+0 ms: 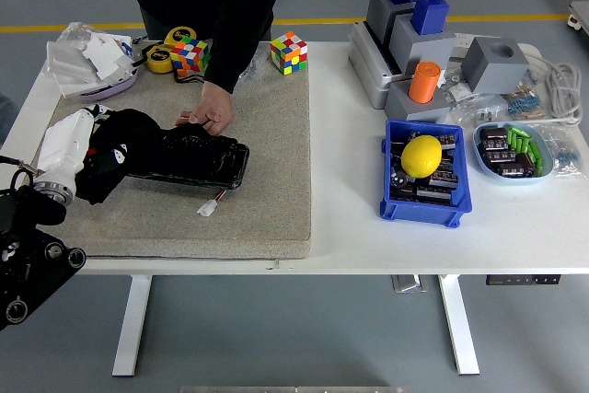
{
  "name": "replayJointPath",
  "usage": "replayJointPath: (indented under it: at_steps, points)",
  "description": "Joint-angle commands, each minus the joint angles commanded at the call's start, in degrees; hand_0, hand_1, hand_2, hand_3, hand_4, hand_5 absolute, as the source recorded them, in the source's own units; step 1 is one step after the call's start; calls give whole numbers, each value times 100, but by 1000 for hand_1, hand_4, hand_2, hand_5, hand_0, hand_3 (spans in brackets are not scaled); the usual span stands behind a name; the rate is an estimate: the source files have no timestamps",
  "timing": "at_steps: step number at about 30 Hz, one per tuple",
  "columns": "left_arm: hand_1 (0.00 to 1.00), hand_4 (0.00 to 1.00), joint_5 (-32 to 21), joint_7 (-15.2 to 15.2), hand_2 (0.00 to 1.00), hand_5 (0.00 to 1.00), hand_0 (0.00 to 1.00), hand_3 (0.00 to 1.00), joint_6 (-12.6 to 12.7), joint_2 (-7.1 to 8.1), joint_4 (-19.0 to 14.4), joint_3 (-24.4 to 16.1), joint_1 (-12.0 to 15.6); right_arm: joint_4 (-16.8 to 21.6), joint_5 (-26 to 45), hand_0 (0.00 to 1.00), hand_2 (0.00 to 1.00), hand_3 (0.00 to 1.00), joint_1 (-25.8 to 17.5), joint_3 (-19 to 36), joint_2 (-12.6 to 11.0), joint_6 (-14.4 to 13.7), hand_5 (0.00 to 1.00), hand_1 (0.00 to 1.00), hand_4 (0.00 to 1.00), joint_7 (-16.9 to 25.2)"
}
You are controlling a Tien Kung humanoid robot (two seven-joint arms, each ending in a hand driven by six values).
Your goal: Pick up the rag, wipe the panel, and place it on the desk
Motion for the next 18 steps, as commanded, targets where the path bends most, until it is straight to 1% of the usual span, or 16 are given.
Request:
replayJointPath:
  at_steps: [10, 14, 18]
  points:
    - [110, 517, 0, -34, 593, 2, 187, 676, 8, 57, 180, -281, 58, -2, -3, 722, 676, 624, -5, -2, 8, 3, 619, 629, 998, 4]
    - [110, 518, -14, -40, 593, 2, 187, 676, 6, 74, 217, -292, 53, 0, -5, 722, 676, 624, -4, 6, 7, 2, 620, 629, 998, 6]
    - [110, 518, -4, -53, 593, 2, 187, 676, 19, 52, 214, -267, 55, -1, -7, 721, 675, 624, -3, 9, 9, -1, 621, 628, 998, 8]
